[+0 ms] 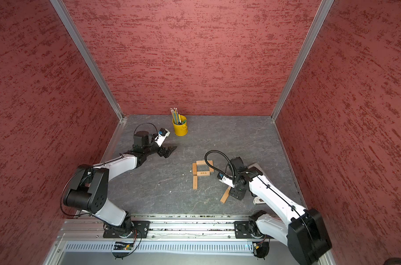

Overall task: Assemble the number 8 with building blocks
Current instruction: Pick up the building block from the center of the board.

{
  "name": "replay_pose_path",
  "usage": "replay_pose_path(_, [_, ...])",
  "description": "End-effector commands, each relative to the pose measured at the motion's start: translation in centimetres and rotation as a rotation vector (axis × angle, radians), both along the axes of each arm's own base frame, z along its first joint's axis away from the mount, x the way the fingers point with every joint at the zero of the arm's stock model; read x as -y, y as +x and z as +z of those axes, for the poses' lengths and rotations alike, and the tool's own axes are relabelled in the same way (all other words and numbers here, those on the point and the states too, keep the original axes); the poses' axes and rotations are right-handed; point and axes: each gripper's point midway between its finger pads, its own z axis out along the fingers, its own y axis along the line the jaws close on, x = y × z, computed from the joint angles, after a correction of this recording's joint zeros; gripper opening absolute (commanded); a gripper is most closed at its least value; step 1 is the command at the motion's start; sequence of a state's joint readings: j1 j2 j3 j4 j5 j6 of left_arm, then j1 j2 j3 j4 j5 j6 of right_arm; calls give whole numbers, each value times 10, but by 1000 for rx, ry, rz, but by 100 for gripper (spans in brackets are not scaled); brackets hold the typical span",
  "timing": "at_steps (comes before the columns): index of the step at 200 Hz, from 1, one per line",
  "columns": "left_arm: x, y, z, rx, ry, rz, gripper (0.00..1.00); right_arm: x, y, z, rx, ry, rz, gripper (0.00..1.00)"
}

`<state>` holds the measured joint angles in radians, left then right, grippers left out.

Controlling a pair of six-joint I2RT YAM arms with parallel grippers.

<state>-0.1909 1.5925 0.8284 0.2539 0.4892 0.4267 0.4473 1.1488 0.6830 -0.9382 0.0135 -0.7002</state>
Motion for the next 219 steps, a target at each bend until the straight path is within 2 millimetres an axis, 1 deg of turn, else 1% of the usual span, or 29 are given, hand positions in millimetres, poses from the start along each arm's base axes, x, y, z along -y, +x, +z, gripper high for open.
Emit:
replay_pose_path(1, [-3, 2, 0, 3, 4, 6, 99, -11, 0, -1, -52, 69, 53, 70])
replay_pose_path(7, [-4, 3, 0, 4, 4, 8, 99, -13, -1, -3, -65, 82, 53, 69])
replay_pose_path(27, [-6, 3, -1, 2, 6, 13, 99, -13, -1, -10, -111, 97, 46, 61])
replay_pose_path(59, [-6, 3, -1, 1, 6, 15, 99, -7, 0, -20, -155, 85, 29, 58])
replay_pose_path(74, [-7, 3, -2, 0, 8, 15, 99, -7, 5, -22, -145, 99, 21, 52])
replay_pose_path(98, [-7, 4, -2, 1, 8, 17, 99, -6, 11, -27, -132, 98, 20, 48])
replay_pose_path(127, [-8, 4, -2, 1, 11, 21, 99, -7, 17, -33, -113, 105, 12, 45])
replay_pose_path(134, [-9, 5, -3, 0, 13, 24, 99, -7, 17, -34, -111, 109, 12, 43])
replay_pose_path(153, [-11, 5, -2, 3, 15, 28, 99, -3, 15, -39, -108, 89, 18, 30])
replay_pose_path(162, [-12, 5, -1, 6, 16, 31, 99, -1, 14, -42, -106, 74, 20, 28])
replay_pose_path(183, [-14, 5, -1, 7, 18, 37, 100, 1, 14, -43, -97, 66, 20, 27])
replay_pose_path(202, [-14, 5, 0, 9, 16, 35, 99, 3, 15, -43, -87, 57, 23, 21])
replay_pose_path(210, [-13, 5, 0, 8, 15, 35, 99, 5, 21, -40, -60, 47, 25, 17])
replay_pose_path(219, [-13, 5, 1, 9, 15, 33, 99, 7, 32, -34, -17, 33, 26, 14])
